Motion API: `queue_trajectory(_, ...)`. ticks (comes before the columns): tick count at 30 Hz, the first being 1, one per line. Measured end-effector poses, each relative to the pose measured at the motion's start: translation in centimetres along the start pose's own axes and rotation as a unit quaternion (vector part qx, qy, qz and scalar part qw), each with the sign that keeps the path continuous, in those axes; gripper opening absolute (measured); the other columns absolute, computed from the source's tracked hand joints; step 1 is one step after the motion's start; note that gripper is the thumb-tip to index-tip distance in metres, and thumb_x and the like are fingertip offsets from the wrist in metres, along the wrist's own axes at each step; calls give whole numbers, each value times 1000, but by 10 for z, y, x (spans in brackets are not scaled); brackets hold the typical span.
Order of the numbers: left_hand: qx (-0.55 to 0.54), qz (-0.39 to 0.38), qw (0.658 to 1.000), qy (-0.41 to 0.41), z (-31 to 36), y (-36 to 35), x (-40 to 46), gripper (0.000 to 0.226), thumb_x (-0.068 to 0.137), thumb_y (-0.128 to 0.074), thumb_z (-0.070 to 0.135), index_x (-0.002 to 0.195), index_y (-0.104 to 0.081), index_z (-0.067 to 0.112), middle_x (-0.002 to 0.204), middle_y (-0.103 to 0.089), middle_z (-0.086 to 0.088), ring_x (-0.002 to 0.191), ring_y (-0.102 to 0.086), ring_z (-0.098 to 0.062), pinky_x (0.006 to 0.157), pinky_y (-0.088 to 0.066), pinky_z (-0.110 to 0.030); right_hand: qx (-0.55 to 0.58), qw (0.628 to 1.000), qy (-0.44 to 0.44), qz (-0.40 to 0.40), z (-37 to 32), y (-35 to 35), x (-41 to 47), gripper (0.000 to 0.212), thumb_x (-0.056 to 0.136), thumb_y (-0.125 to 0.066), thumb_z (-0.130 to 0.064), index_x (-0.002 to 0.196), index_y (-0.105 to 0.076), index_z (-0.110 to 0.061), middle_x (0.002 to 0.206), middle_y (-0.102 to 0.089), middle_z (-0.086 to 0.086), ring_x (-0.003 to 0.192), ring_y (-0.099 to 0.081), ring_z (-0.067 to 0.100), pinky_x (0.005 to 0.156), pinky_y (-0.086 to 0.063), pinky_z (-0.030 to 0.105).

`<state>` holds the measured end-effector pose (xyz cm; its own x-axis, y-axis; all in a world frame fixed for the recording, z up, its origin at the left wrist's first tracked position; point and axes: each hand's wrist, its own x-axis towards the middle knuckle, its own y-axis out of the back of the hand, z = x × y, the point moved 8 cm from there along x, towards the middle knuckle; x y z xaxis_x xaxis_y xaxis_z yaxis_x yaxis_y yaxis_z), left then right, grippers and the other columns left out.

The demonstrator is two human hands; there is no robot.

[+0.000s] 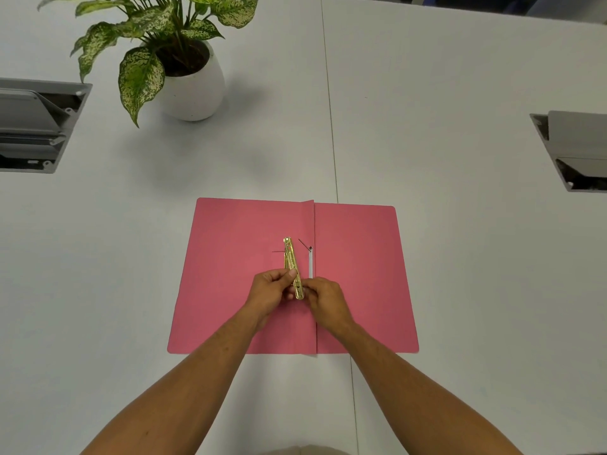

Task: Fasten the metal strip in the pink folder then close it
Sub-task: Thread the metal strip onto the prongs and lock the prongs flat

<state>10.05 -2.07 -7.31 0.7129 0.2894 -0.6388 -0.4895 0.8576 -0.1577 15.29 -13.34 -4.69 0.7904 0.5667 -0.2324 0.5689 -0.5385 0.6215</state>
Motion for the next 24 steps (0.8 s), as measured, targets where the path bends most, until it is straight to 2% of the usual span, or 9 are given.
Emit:
queue_trajectory(5, 7, -21, 1000, 5, -2, -3, 2, 19, 94, -59, 13, 94, -71, -2, 67, -65, -9, 55, -57, -12, 55, -53, -18, 16, 1000, 2, 3, 2, 0, -1, 22, 87, -54, -5, 90, -73, -15, 80, -70, 8, 71, -60, 20, 67, -49, 34)
queue_trajectory(9, 27, -38, 999, -8, -1, -8, 3, 18, 94, -58, 11, 86, -71, 4, 68, -67, -10, 58, -57, -17, 56, -50, -20, 50, 999, -20, 6, 10, 0, -1, 21, 88, -54, -4, 91, -71, -16, 83, -72, 4, 73, -64, 18, 69, -54, 34)
queue_trajectory(12, 30, -31, 999, -17, -1, -7, 6, 17, 94, -58, 10, 86, -70, 2, 69, -66, -12, 58, -56, -19, 53, -49, -20, 75, 995, -45, 45, 17, 9, 2, 23, 87, -55, -4, 97, -69, -18, 85, -73, 2, 77, -66, 17, 73, -55, 34)
queue_trajectory(17, 44, -34, 998, -21, -1, -7, 12, 16, 94, -59, 10, 91, -69, -2, 70, -64, -13, 59, -56, -20, 53, -50, -21, 90, 990, -45, 98, 9, 37, 24, 23, 92, -55, -13, 112, -66, -17, 84, -64, -5, 72, -59, 12, 70, -52, 30)
queue_trajectory(21, 46, -34, 998, -22, 0, -9, 16, 17, 93, -60, 10, 96, -69, -4, 68, -63, -10, 55, -58, -15, 51, -50, -18, 75, 993, -54, 72, 0, 45, 53, 29, 93, -56, -14, 120, -64, -18, 102, -68, 6, 82, -57, 13, 76, -45, 25)
queue_trajectory(24, 42, -33, 998, -20, -2, -10, 18, 17, 93, -59, 9, 96, -69, -5, 69, -64, -12, 57, -58, -17, 51, -50, -17, 68, 995, -76, 11, 0, 39, 69, 29, 93, -55, -12, 121, -64, -18, 104, -69, 10, 79, -58, 14, 77, -47, 26)
